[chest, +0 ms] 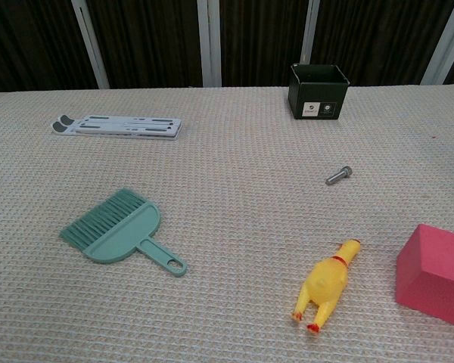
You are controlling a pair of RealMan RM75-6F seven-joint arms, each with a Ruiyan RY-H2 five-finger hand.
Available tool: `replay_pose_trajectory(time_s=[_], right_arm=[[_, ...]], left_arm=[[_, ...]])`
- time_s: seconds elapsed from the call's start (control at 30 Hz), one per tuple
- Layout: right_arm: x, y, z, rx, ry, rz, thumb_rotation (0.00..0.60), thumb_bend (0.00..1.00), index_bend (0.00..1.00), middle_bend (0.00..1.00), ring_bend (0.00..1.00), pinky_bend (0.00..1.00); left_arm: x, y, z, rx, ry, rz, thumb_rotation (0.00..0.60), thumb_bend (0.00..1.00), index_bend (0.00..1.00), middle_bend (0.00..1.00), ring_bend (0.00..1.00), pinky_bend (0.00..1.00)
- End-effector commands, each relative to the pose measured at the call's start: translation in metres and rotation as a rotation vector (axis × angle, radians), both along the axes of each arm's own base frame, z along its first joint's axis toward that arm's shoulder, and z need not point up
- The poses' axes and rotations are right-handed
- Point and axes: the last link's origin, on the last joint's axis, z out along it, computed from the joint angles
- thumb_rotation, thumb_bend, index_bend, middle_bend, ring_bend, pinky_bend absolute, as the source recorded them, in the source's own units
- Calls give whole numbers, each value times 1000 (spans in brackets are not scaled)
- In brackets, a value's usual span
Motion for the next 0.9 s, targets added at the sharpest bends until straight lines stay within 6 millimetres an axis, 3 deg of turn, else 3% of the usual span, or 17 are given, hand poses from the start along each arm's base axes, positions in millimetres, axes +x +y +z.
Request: replay_pose_trajectory(time_s=[0.03, 0.9], right_arm=[[0, -2, -1, 0, 6, 8, 600, 76, 181, 47, 54, 16], [4, -11, -5, 60, -77, 64, 600, 76, 181, 47, 63, 42]], left_arm=[[0, 3, 0, 1, 3, 3, 600, 234, 109, 0, 0, 0], [4, -1, -3, -4, 9, -8, 600, 234, 109, 0, 0, 0]])
